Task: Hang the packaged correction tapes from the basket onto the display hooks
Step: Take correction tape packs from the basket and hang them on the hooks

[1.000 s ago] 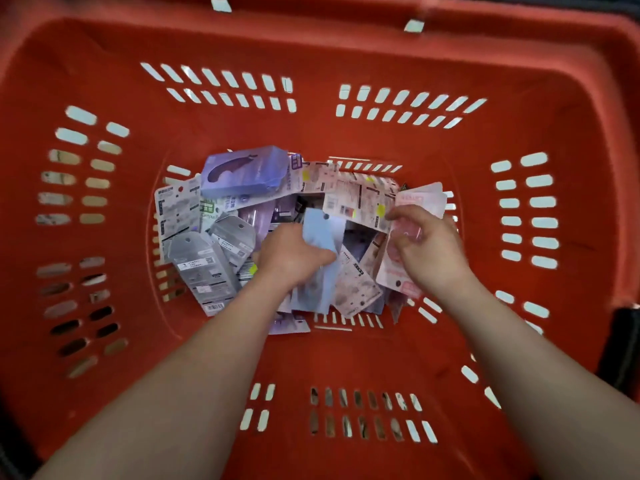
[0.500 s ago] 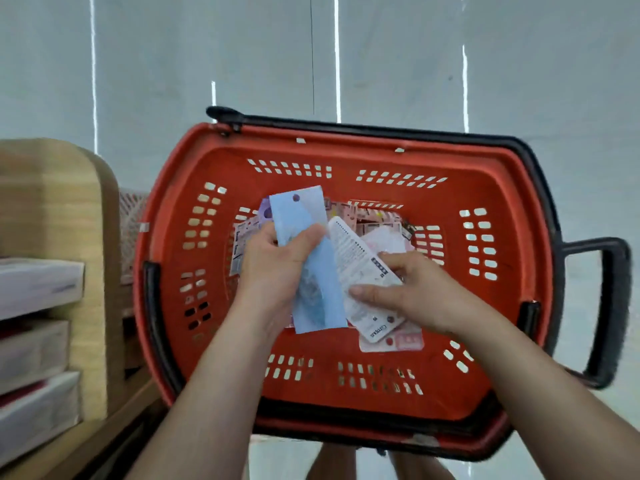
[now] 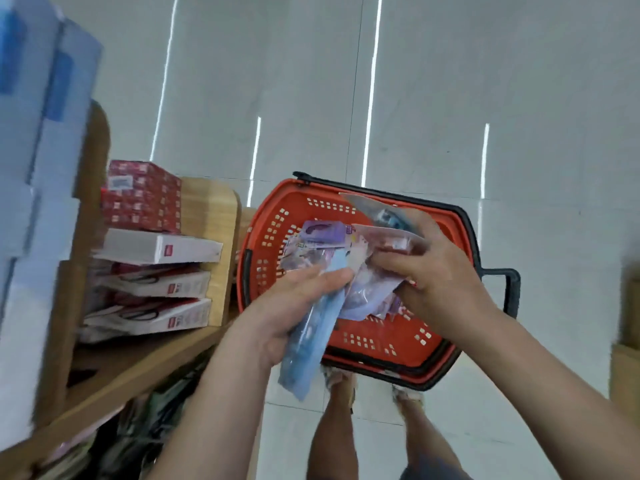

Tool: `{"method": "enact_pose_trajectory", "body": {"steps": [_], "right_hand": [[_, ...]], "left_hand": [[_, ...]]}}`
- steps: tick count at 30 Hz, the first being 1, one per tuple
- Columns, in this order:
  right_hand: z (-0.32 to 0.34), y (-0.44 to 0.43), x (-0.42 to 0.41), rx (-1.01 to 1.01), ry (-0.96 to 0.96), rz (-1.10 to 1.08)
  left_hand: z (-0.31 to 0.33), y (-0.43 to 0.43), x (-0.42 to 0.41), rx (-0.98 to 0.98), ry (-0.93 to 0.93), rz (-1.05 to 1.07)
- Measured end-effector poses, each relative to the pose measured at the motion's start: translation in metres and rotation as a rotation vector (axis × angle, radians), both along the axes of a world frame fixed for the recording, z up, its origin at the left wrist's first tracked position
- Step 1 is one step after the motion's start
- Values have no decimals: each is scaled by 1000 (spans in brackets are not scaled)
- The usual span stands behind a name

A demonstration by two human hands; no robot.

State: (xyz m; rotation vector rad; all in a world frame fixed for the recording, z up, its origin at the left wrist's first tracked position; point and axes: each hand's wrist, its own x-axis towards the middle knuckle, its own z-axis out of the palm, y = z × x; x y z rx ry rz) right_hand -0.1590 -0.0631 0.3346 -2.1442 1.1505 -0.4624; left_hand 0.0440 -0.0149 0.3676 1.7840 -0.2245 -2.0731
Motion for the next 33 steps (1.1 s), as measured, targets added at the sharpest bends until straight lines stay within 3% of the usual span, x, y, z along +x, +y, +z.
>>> {"method": "enact_pose_trajectory", "body": {"steps": [5, 8, 10, 13, 16, 18, 20, 33], "right_hand": [[47, 1, 0, -103, -7, 61], [68, -1, -9, -92, -47, -86], [84, -3, -16, 76, -156, -285], [116, -1, -22, 485, -345, -478], [162, 17, -19, 822, -403, -322], [184, 36, -12, 899, -422, -169], [199, 50, -4, 960, -463, -154], [256, 148, 66, 889, -415, 162]], "left_hand": [[44, 22, -15, -115, -43, 94], [75, 38, -27, -262, -190, 123], [93, 52, -33, -346, -308, 146], [121, 73, -43, -414, -393, 243], [144, 87, -62, -475, -423, 367], [158, 94, -77, -497, -421, 456], [166, 104, -88, -493, -444, 519], [237, 231, -61, -384, -716, 1094]]}}
